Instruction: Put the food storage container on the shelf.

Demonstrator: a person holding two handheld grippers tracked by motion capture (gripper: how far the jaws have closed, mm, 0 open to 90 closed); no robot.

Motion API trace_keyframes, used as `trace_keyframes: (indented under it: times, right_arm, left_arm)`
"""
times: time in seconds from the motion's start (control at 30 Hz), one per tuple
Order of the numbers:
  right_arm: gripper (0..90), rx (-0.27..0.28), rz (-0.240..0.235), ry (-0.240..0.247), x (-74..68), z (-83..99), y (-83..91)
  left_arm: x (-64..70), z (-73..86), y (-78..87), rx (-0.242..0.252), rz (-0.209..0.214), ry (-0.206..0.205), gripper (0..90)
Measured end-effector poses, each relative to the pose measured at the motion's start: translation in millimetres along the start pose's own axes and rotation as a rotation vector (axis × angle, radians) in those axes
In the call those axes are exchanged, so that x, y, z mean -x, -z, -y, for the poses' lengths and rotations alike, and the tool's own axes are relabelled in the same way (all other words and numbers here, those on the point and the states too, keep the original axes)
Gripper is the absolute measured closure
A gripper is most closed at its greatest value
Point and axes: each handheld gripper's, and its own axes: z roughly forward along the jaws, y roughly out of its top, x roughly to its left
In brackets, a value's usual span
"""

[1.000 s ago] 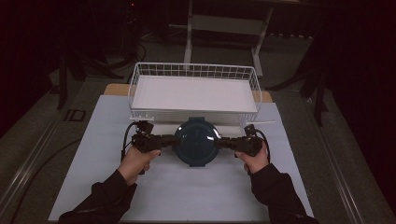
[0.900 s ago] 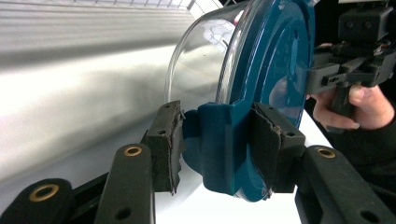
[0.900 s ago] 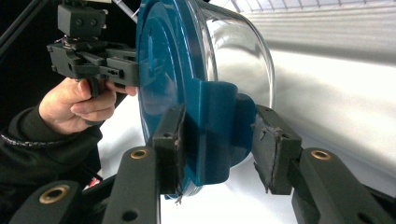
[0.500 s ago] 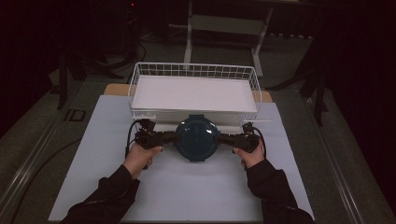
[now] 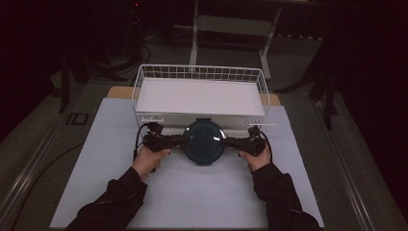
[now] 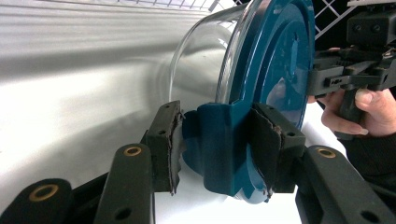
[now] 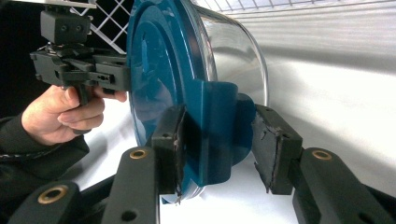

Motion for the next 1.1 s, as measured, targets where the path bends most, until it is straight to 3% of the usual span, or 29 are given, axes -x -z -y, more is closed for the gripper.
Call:
trace_keyframes:
  times: [0.4, 0.53, 0.57, 0.6, 0.67, 0.7, 0.77, 0.87, 0.97, 1.1]
  right_arm:
    - [55.0, 0.006, 0.057, -0.004, 0.2, -1.4, -2.0]
    - [54.2, 0.027, 0.049, -0.023, 2.4, 2.8, -3.1]
    - [53.8, 0.03, 0.046, -0.037, 2.4, 4.0, -3.5]
    - [53.5, 0.032, 0.05, -0.038, 2.8, 4.6, -3.8]
    - [51.5, 0.04, 0.047, -0.034, 4.1, 5.9, -5.9]
    - [50.7, 0.042, 0.088, -0.012, 1.6, 6.3, -7.1]
    - [49.6, 0.049, 0.1, -0.004, 0.1, 4.1, -9.0]
    - [49.5, 0.056, 0.129, 0.019, -3.4, -0.6, -11.0]
    - [48.4, 0.062, 0.141, 0.014, -3.2, -1.9, -11.8]
    - [48.3, 0.082, 0.185, 0.018, -7.1, -2.8, -13.6]
  left_arm:
    - [-0.5, -0.4, -4.4, 0.025, -0.016, 0.041, 54.4]
    - [-5.6, 0.0, -5.0, 0.048, -0.009, 0.023, 53.9]
    - [-4.8, 0.7, -5.4, 0.054, 0.005, 0.055, 53.6]
    - [-6.3, 1.5, -5.6, 0.066, 0.004, 0.053, 53.1]
    - [-8.5, 2.2, -6.5, 0.068, -0.02, 0.022, 52.1]
    - [-9.0, 2.7, -7.0, 0.068, -0.023, 0.023, 50.0]
    - [-11.3, 4.2, -7.4, 0.089, -0.015, 0.049, 48.3]
    - [-10.7, 3.1, -7.7, 0.102, -0.038, 0.043, 47.7]
    - [-12.1, 1.9, -8.5, 0.105, -0.059, 0.042, 41.2]
    - [-9.4, 0.2, -9.2, 0.123, -0.109, 0.023, 39.7]
